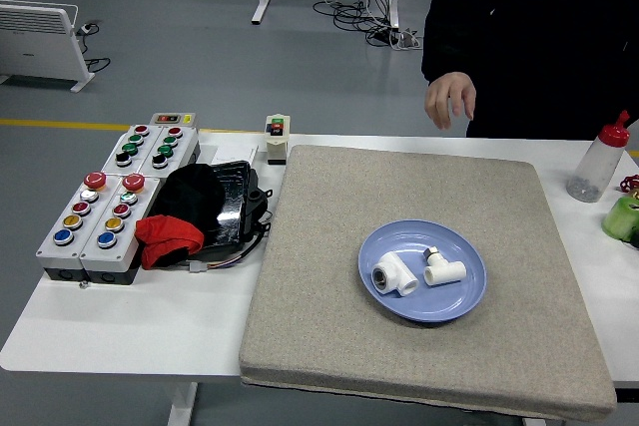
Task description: Pick pipe place plate twice
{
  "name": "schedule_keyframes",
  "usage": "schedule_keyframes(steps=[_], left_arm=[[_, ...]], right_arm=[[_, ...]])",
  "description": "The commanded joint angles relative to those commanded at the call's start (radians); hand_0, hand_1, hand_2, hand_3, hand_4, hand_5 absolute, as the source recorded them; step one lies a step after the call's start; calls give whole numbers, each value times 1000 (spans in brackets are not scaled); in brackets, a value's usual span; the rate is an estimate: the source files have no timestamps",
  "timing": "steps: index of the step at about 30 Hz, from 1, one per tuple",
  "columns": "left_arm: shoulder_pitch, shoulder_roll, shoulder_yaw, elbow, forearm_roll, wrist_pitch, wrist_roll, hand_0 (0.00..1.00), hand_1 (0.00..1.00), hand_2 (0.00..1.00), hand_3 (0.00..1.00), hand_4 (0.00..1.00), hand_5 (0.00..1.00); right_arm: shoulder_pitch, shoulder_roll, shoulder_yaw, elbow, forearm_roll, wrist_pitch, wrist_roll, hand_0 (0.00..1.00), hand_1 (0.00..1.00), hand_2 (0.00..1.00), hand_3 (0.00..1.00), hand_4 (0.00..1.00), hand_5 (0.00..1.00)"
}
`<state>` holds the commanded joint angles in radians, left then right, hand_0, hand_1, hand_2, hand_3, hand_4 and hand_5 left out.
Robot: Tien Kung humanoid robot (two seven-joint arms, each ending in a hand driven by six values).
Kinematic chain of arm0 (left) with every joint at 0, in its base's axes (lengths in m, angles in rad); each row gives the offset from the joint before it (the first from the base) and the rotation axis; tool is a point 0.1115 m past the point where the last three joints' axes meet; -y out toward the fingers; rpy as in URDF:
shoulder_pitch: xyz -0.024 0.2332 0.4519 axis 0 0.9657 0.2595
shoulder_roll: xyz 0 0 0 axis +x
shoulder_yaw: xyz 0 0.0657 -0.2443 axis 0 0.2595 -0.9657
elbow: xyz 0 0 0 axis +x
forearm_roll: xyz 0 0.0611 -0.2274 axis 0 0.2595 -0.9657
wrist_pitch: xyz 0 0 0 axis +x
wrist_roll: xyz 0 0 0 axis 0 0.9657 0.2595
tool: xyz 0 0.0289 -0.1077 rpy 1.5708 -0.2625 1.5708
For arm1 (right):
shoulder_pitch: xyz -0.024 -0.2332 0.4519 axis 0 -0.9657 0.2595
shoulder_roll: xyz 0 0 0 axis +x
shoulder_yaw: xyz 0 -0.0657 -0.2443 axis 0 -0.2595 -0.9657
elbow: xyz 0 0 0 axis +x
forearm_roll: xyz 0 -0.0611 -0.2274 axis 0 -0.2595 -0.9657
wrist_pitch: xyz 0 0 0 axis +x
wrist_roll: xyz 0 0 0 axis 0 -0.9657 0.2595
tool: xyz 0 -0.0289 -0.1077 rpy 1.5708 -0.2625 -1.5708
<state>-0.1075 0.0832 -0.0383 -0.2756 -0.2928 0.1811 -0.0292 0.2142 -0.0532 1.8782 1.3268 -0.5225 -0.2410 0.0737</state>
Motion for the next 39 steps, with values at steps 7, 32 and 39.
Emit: schedule_keyframes(steps=[7, 32, 39], left_arm=[[2, 0, -6, 1, 9, 2, 4, 692, 653, 677, 613, 252, 998], [4, 3, -10, 1, 18, 0, 6, 692, 656, 678, 612, 250, 998], [2, 4, -9, 1, 16, -1, 6, 692, 656, 677, 612, 250, 998]], right_arm=[[-4, 2, -7, -2, 3, -17, -4, 811, 775, 860, 837, 536, 501], [-5, 8, -2, -4, 11, -31, -12, 798, 760, 844, 823, 523, 499], [-3, 9, 6, -4, 12, -38, -12, 796, 756, 841, 820, 521, 497]])
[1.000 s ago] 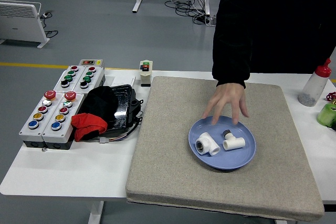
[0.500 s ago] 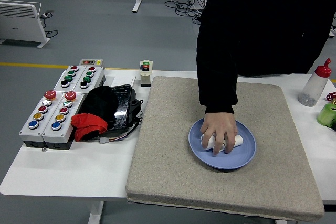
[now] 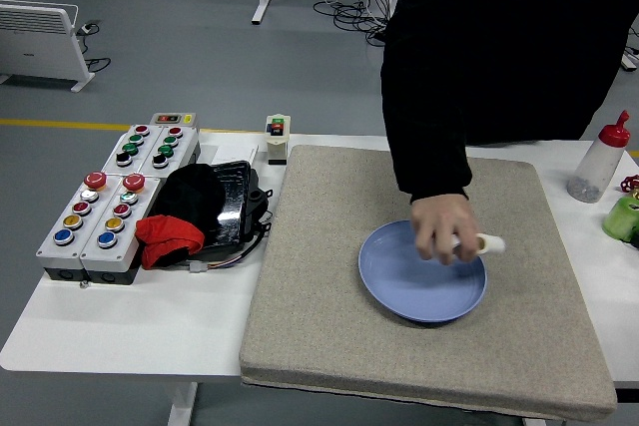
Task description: Pick pipe place plate twice
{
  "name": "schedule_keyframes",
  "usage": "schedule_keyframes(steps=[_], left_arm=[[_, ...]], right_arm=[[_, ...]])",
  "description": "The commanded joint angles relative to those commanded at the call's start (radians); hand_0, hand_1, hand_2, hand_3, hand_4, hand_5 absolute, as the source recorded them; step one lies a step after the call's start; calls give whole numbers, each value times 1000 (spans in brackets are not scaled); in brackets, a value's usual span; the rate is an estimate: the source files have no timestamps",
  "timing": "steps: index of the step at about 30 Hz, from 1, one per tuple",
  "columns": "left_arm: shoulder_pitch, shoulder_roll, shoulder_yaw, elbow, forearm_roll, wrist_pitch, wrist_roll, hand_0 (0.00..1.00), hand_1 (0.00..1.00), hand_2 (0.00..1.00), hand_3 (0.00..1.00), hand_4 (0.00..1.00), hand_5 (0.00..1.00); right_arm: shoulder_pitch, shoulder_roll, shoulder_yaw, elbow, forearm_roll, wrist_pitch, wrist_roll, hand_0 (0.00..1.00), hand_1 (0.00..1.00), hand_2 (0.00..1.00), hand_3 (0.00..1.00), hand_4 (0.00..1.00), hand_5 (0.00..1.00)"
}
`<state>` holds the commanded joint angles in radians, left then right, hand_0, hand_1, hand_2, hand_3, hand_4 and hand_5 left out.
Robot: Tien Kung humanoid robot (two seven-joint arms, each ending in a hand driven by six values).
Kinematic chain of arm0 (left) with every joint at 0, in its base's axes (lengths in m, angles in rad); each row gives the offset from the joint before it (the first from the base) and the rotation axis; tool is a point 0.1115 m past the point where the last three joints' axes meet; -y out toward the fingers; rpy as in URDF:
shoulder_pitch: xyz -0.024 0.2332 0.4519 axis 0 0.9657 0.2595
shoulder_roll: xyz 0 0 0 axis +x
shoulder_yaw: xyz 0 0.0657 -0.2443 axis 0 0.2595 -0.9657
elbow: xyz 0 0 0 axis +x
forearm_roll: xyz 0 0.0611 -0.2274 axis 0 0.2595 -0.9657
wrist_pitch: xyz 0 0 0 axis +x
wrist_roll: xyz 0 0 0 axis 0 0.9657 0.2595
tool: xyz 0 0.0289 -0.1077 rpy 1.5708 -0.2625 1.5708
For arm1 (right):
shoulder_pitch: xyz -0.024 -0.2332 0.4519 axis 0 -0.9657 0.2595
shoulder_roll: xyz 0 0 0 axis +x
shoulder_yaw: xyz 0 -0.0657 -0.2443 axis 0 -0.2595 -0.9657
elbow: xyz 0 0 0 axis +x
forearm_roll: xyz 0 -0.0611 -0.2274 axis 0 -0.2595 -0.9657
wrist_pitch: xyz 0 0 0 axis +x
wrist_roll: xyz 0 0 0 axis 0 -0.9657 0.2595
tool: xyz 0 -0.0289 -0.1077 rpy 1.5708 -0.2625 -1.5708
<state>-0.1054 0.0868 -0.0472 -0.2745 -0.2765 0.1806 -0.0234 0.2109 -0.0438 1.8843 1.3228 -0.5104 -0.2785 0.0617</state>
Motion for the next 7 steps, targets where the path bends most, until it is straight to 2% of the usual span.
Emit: schedule_keyframes(steps=[7], left_arm=[[0, -1, 2, -1, -3, 1, -1, 692, 655, 677, 612, 249, 998]], right_arm=[[2, -1, 3, 0, 1, -6, 9, 796, 755, 840, 820, 520, 496]])
